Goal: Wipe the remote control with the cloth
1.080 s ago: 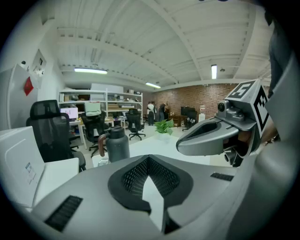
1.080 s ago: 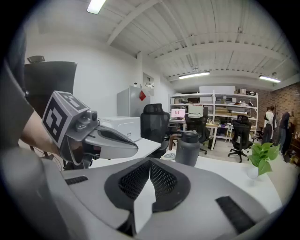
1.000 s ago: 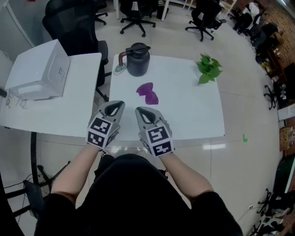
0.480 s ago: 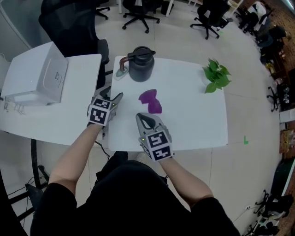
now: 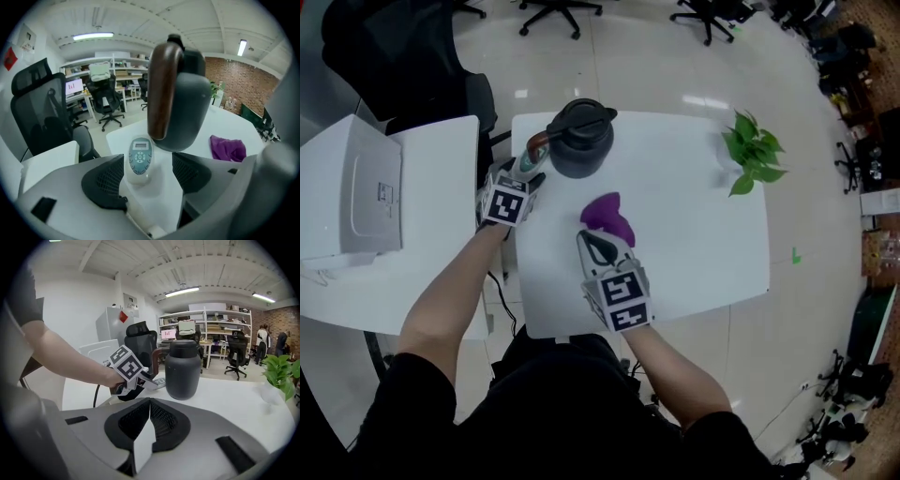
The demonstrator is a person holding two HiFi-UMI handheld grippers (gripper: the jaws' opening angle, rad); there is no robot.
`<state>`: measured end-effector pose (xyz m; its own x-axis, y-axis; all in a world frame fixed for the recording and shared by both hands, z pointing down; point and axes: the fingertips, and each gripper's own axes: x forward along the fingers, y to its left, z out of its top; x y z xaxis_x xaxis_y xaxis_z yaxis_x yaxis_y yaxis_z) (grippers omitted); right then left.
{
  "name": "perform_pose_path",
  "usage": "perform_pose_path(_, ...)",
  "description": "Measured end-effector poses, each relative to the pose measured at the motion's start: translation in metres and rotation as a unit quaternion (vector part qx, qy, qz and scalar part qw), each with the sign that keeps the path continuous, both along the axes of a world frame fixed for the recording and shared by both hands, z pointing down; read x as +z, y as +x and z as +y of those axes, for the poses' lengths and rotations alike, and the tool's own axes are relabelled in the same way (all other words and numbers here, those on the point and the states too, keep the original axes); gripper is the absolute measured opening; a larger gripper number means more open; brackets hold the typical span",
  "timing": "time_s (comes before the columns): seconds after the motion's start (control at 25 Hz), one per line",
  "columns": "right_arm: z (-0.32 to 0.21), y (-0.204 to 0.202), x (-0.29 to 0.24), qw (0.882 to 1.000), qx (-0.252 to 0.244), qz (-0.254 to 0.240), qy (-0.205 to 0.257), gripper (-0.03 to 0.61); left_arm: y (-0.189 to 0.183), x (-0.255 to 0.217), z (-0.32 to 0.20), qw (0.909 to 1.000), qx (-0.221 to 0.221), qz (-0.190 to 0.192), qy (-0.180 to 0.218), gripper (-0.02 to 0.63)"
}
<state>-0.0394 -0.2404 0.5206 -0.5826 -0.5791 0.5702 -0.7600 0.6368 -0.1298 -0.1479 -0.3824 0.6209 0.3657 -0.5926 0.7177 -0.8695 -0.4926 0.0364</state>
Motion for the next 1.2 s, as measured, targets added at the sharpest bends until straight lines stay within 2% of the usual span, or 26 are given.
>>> perform_pose_path(0.2,-0.014,-0.001,0.016,1.000,0.020,-0.004,-0.013,0.020,-0.022,0.033,-0.025,0.9992,-0.018,-0.031,-0.019,0.313)
perform_pose_path(0.44,-0.015,0.005,0.031,0.999,0.033,-0.004,-0.030,0.020,-0.017,0.041,-0.031,0.9995,-0.021,-0.007,-0.023,0.310)
perform_pose_path(0.56,-0.017,0.008,0.035,0.999,0.039,-0.002,-0.032,0.020,-0.006,0.039,-0.031,0.9997,-0.003,0.009,-0.021,0.264)
perform_pose_path(0.84,-0.028,0.029,0.038,0.998,0.059,0.030,-0.023,0.030,-0.006,0.034,-0.019,0.9999,0.006,0.003,-0.013,0.261)
perform_pose_path(0.92,-0.031,0.036,0.044,0.997,0.061,0.042,-0.029,0.061,-0.009,0.026,-0.010,0.9999,0.005,0.005,-0.008,0.261)
perform_pose_path(1.0,-0.034,0.045,0.052,0.996,0.062,0.057,-0.036,0.160,-0.011,0.017,0.003,1.0000,0.001,0.009,-0.003,0.261)
perform_pose_path(1.12,-0.044,0.056,0.070,0.993,0.058,0.090,-0.045,0.223,-0.018,0.006,0.023,0.9998,-0.011,0.015,0.010,0.261)
perform_pose_path(1.2,-0.050,0.061,0.086,0.991,0.052,0.112,-0.056,0.232,-0.020,-0.001,0.039,0.9996,-0.017,0.018,0.016,0.261)
